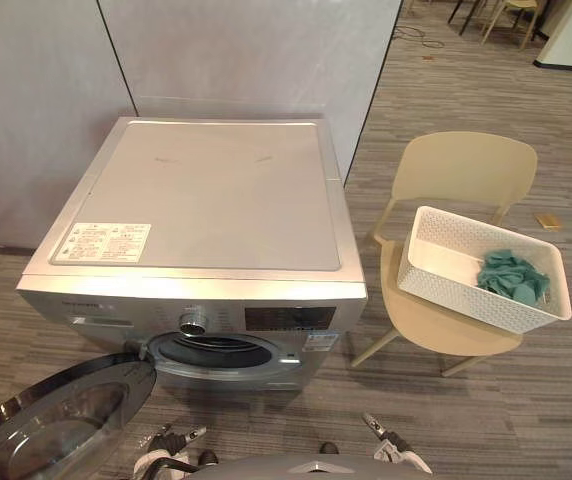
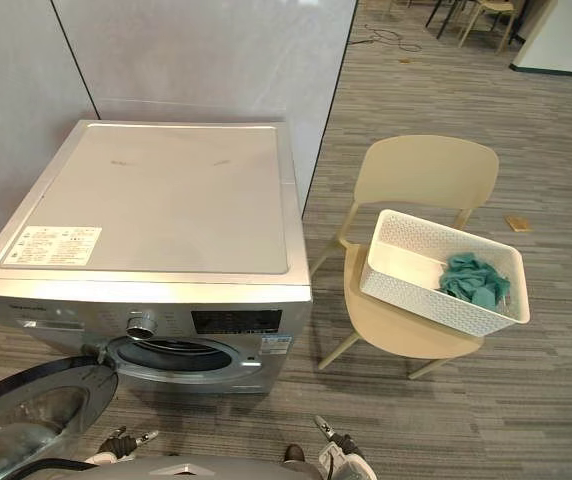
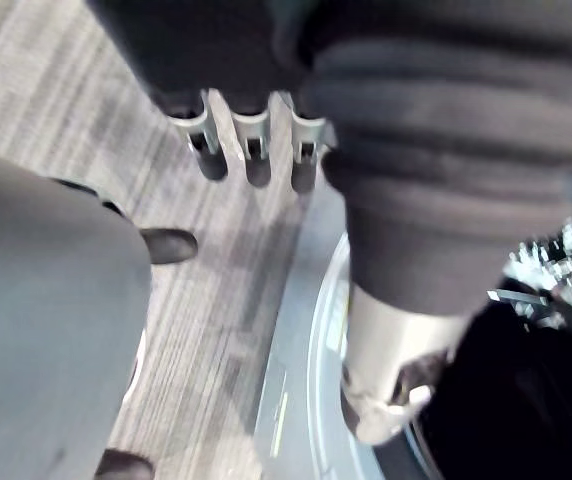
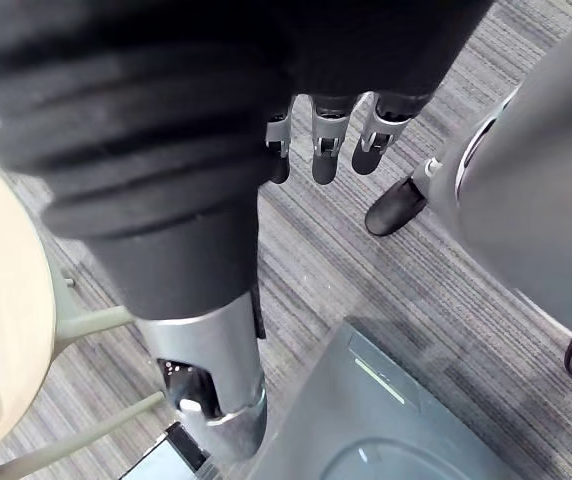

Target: Pick up the laundry basket with both hands and put the clothes into the washing machine.

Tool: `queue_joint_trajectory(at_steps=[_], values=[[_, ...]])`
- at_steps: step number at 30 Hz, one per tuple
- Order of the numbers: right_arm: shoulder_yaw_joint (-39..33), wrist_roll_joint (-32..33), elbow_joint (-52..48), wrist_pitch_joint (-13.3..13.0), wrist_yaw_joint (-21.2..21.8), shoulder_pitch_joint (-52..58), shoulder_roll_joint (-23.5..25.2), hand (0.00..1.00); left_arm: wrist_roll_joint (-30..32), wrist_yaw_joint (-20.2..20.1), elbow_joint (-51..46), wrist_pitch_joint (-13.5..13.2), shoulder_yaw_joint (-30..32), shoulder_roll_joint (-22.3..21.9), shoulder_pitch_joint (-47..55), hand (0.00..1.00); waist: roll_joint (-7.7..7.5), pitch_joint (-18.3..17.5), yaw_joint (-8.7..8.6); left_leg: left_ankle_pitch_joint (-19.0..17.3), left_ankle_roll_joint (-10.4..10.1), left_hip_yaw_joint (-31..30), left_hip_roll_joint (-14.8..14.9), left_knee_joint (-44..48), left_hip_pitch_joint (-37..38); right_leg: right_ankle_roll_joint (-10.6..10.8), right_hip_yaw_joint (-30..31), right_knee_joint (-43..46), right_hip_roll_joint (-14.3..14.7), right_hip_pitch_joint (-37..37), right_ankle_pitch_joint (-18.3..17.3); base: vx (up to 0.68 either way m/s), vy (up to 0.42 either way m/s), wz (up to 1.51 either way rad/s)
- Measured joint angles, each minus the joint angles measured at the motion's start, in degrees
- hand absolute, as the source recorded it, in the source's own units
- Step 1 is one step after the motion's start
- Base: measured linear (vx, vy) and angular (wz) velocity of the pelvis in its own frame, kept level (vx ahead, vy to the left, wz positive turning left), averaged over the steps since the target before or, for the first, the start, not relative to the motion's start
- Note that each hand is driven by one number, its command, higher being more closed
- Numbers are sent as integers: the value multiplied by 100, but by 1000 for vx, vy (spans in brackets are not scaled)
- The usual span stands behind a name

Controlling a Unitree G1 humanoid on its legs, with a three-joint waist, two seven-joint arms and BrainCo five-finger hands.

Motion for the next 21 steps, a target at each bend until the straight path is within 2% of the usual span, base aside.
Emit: queue_joint_trajectory(at_steps=[2, 3, 4, 5, 6, 7, 8, 9, 10, 12, 13, 14, 15, 16, 17, 18, 21], values=[[41, 0, -13, -5, 10, -34, 0, 0, 58, -2, 14, -5, -157, 46, -133, 0, -60, 152, -29, -77, 24, 245, -3, 120, 39, -37, 263, 171, 18, -176, 50, -32, 27, -53], [57, 0, -23, -19, 11, -63, -3, 0, 56, 0, 16, -6, -163, 45, -197, 0, -20, 226, -21, -143, 63, 349, 12, 225, 29, -97, 271, 310, 31, -258, 98, -64, 37, -79], [151, 0, -28, -38, 9, -121, -40, 0, 56, -1, 15, -9, -169, 32, -283, 0, -37, 396, 15, -267, 116, 519, 48, 429, -11, -260, 203, 586, 79, -472, 221, -116, 43, -120], [426, -4, -19, -36, 1, -225, -86, 0, 56, 1, 37, -14, -173, 23, -377, 0, -49, 518, 77, -464, 368, 539, 30, 636, -161, -666, -303, 710, 127, -775, 584, -195, 49, -173], [511, -93, -39, -34, -16, -352, -143, 0, 57, 9, 124, -15, -156, 25, -406, 0, 55, 638, 155, -404, 391, 826, 78, 508, -105, -981, -1529, 953, -86, -818, 300, -198, 45, -154], [511, -192, -6, -14, -16, -360, -138, 0, 57, 11, 93, -13, -157, 36, -414, 0, -34, 687, 134, -360, 346, 977, 11, 496, 2, -939, -2162, 1458, -326, -817, -192, -127, 39, -122], [505, -236, 33, 7, -16, -253, -119, 0, 58, 14, 61, -13, -169, 105, -396, 0, -124, 724, 123, -359, 343, 1187, -51, 535, 147, -1015, -2739, 2228, -677, -767, -798, -78, 21, -78], [452, -339, 55, 9, -6, -119, -89, 0, 59, 12, 80, -11, -162, 161, -369, 0, -118, 727, 106, -357, 341, 1329, -18, 565, 217, -1030, -2772, 2664, -858, -689, -996, -67, 2, -71], [389, -404, 34, 6, -8, -114, -87, 0, 59, 14, 100, -11, -159, 186, -345, 0, -115, 726, 101, -349, 327, 1386, 8, 585, 234, -995, -2736, 2810, -961, -647, -1072, -132, -71, -56], [242, -469, 34, 21, -7, -18, -94, 0, 54, 10, 118, -11, -151, 268, -308, 0, -131, 720, 102, -264, 189, 1562, 147, 621, 239, -734, -2683, 3092, -1512, -419, -1282, -143, -183, -47], [212, -535, 54, 29, -28, -9, -94, 0, 52, 9, 117, -12, -140, 284, -305, 0, -160, 708, 118, -226, 133, 1604, 173, 617, 237, -725, -2682, 3063, -1675, -341, -1278, -133, -300, -44], [126, -677, 132, 73, -88, 31, -89, 0, 46, 1, 115, -18, -30, 338, -274, 0, -288, 639, 155, -145, 0, 1671, 176, 603, 226, -690, -2710, 2853, -2006, -171, -1150, -128, -399, -46], [80, -682, 244, 126, -83, 37, -45, 0, -21, 2, 114, -18, 141, 457, -241, 0, -498, 542, 185, -65, -155, 1702, 193, 552, 218, 409, -2661, 2439, -1954, -56, -1128, -118, -417, -44], [44, -678, 237, 135, -74, 28, -69, 0, -124, 6, 150, -1, 238, 370, -232, 0, -392, 572, 170, -9, -245, 1680, 332, 476, 248, 493, -2718, 2304, -1724, -7, -1114, -81, -338, -49], [45, -795, 217, 119, -66, 40, -216, 0, -313, -8, 158, 1, 382, 193, -147, 0, -120, 484, 172, 36, -307, 1500, 534, 410, 198, 320, -2706, 1964, -1277, 32, -988, 2, -281, -52], [99, -914, 222, 144, -67, 20, -318, 0, -571, -2, 165, 2, 532, 103, -87, 0, 5, 459, 190, 130, -249, 1459, 675, 372, 229, 211, -2666, 1896, -1005, 0, -992, 28, -244, -47], [345, -968, 220, 140, -64, -34, -325, 0, -931, -7, 173, 4, 744, 81, -54, 0, 37, 433, 168, 353, -276, 1469, 1005, 508, 195, 39, -2698, 1825, -632, 64, -1094, 2, -259, -9]])
